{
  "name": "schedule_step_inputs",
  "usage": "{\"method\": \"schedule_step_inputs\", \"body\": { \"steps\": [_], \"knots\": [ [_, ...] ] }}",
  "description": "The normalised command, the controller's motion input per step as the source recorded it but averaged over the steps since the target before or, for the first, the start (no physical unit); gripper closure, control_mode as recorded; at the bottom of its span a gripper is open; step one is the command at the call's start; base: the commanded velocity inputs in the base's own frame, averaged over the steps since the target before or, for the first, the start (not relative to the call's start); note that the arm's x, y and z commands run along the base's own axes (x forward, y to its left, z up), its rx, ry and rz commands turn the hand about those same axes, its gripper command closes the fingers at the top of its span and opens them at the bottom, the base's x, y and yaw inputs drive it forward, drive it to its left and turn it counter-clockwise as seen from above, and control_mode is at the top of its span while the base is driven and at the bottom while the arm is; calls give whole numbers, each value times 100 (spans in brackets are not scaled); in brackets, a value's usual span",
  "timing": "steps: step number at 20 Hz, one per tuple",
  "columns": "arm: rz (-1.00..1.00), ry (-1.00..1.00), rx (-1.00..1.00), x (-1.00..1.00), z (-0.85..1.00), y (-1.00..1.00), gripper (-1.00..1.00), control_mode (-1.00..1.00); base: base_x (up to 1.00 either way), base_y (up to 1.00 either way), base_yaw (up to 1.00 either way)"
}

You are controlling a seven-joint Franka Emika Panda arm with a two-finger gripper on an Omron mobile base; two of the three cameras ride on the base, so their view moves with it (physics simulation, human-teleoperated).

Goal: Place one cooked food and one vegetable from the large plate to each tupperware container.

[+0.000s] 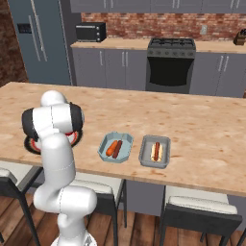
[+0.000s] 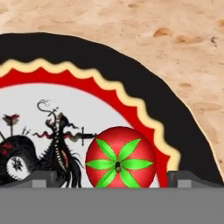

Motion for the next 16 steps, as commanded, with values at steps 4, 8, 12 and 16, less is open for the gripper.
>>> {"method": "schedule_step_inputs", "body": {
  "steps": [4, 8, 12, 16],
  "knots": [
    [0, 0, 0, 0, -15, 0, -100, -100, 0, 0, 0],
    [0, 0, 0, 1, -13, -6, -100, -100, 0, 0, 0],
    [0, 0, 0, 1, -2, 0, -100, -100, 0, 0, 0],
    [0, 0, 0, 0, 0, 0, -100, -100, 0, 0, 0]
  ]
}}
